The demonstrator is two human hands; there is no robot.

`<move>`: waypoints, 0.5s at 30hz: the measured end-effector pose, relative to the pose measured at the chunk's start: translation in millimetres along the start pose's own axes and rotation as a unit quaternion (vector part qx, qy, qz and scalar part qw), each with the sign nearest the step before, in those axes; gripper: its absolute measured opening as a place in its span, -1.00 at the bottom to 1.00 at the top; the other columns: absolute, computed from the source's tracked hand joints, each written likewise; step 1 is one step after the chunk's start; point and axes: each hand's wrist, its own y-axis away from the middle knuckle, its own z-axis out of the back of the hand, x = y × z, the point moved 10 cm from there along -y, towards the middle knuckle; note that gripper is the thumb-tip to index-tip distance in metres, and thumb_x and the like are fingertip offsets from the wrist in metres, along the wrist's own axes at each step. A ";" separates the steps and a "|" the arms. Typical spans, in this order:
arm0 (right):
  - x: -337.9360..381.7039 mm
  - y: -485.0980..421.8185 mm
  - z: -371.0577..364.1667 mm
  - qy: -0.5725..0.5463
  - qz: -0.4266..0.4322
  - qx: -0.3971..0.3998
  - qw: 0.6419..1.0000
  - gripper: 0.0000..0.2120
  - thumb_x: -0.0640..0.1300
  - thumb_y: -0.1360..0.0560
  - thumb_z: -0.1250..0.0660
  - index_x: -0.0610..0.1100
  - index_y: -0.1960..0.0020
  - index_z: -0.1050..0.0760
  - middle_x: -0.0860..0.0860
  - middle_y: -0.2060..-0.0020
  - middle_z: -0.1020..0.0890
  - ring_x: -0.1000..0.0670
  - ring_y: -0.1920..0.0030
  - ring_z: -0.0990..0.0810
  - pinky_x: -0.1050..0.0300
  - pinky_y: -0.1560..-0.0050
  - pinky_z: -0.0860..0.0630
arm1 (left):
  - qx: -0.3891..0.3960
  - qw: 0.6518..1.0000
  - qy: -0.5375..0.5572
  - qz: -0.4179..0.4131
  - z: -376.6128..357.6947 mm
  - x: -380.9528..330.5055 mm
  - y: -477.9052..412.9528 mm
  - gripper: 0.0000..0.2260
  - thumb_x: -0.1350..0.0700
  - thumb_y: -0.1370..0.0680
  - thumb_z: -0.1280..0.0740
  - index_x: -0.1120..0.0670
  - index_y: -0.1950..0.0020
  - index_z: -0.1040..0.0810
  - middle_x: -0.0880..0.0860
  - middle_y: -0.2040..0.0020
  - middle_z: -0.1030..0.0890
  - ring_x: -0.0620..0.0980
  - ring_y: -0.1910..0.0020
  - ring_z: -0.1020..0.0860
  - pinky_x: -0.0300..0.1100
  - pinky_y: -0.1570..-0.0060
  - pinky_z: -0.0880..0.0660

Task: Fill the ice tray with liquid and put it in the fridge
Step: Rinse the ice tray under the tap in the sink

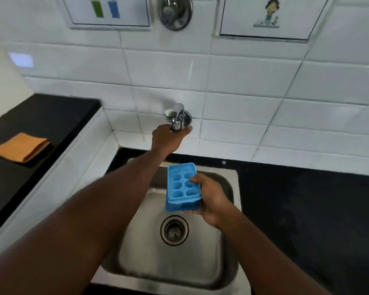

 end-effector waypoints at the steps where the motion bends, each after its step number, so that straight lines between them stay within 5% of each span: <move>1: 0.4 -3.4 -3.8 0.001 0.001 -0.015 1.000 -0.81 -0.15 -0.59 -0.26 -0.12 -0.13 -0.58 -0.10 0.17 -0.79 -0.09 0.29 -0.77 0.00 0.21 -0.61 | 0.002 1.000 0.016 -0.010 -2.8 -0.6 -3.9 -0.52 -0.39 -0.41 -0.40 0.02 0.31 -0.62 -0.03 0.32 -0.66 0.01 0.22 -0.64 -0.22 0.28 -0.48; 6: -8.3 -12.1 -18.2 -0.020 -0.021 -0.078 0.997 -0.84 -0.14 -0.59 -0.26 -0.13 -0.10 -0.57 -0.09 0.25 -0.77 -0.12 0.28 -0.74 0.02 0.27 -0.63 | 0.133 0.933 0.306 0.134 -33.4 31.4 -6.8 -0.58 -0.13 -0.55 -0.33 0.22 -0.12 -0.61 0.21 -0.07 -0.68 0.15 0.09 -0.68 -0.02 0.05 -0.59; 9: -15.3 -13.4 -24.1 -0.046 -0.047 -0.106 0.992 -0.84 -0.15 -0.61 -0.24 -0.16 -0.13 -0.53 -0.16 0.16 -0.74 -0.14 0.24 -0.72 0.05 0.35 -0.63 | 0.162 0.932 0.296 0.132 -23.9 33.8 -0.6 -0.49 -0.31 -0.52 -0.30 0.13 -0.09 -0.62 0.10 -0.11 -0.69 0.12 -0.04 -0.65 0.05 -0.13 -0.60; 12: -19.3 -14.5 -24.8 -0.060 -0.061 -0.128 0.988 -0.87 -0.17 -0.64 -0.22 -0.16 -0.14 -0.49 -0.21 0.03 -0.71 -0.18 0.14 -0.71 0.04 0.37 -0.63 | 0.139 0.949 0.265 0.094 3.3 34.1 7.1 -0.38 -0.52 -0.34 -0.33 0.01 0.02 -0.63 0.04 -0.03 -0.72 0.04 0.01 -0.67 0.00 -0.05 -0.60; 15: -20.6 -17.9 -25.9 -0.054 -0.065 -0.142 0.986 -0.89 -0.19 -0.64 -0.19 -0.17 -0.09 -0.48 -0.22 0.00 -0.70 -0.19 0.07 -0.70 -0.03 0.30 -0.62 | 0.110 0.949 0.263 0.136 12.2 60.3 20.6 -0.49 -0.46 -0.47 -0.31 -0.01 0.09 -0.58 0.03 0.01 -0.70 0.02 0.13 -0.61 -0.06 0.13 -0.54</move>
